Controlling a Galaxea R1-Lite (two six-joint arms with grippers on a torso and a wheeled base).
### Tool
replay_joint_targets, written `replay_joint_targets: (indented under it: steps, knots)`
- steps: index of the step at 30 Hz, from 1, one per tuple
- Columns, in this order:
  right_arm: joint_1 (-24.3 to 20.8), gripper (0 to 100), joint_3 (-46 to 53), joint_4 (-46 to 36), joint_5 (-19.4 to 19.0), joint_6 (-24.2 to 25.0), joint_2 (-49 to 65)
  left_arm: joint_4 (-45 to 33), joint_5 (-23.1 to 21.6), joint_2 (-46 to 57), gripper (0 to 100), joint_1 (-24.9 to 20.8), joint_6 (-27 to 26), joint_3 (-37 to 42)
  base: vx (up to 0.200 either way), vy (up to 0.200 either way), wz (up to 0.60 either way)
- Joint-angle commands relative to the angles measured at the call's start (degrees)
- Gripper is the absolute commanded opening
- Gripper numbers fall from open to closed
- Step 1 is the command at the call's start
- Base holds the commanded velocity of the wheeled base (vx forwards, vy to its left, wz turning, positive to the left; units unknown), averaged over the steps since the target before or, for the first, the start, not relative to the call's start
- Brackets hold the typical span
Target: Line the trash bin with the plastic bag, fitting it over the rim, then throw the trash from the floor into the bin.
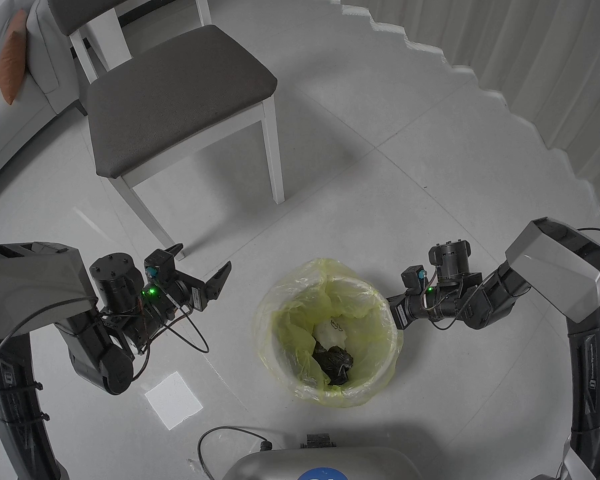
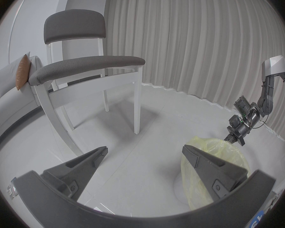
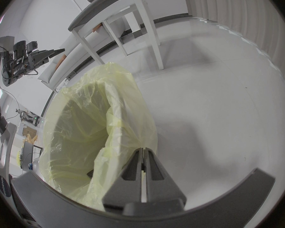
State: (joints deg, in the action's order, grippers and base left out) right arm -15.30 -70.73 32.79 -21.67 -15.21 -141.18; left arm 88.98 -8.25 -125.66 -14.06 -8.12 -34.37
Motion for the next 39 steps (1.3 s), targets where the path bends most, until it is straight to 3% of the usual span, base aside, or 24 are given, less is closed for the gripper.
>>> replay_joint_targets:
  steps: [1,8,9,23,30,34,36,37,39]
  knots:
    - [-0.1,0,0.1,0.5,0.0,-0.2,-1.0,0.9,0.1,-0.5,100,-0.1,0.0,-0.2,0.0,0.0,0.0]
    - [0.5,0,1.1,0.9,0.0,-0.2,1.8,0.9,0.0,0.1,100,0.1,0.1,-0.1,0.0,0.0,0.0]
    - [0.5,100,1.1,0.9,0.0,-0.2,1.8,0.9,0.0,0.1,100,0.1,0.1,-0.1,0.0,0.0,0.0]
    - [7.9,100,4.6,0.3,0.0,-0.3,12.2,0.8,-0.1,1.6,100,5.6,2.0,-0.1,0.0,0.0,0.0]
    - [9.4,100,12.8,0.4,0.8,0.3,27.8,0.8,0.3,10.1,100,6.4,2.7,4.6,0.0,0.0,0.0]
    - [9.4,100,18.3,1.0,4.7,1.0,39.2,-0.1,0.4,18.9,100,7.0,2.5,10.7,0.0,0.0,0.0]
    - [8.7,100,22.3,1.4,8.8,3.8,48.4,-0.6,0.5,25.8,100,7.1,2.5,16.8,0.0,0.0,0.0]
    - [8.6,100,22.6,1.5,8.9,4.1,49.0,-0.6,0.5,26.3,100,7.2,2.5,17.1,0.0,0.0,0.0]
    - [7.5,100,27.8,2.4,11.5,9.3,60.0,-0.7,0.4,34.7,100,7.6,2.8,23.8,0.0,0.0,0.0]
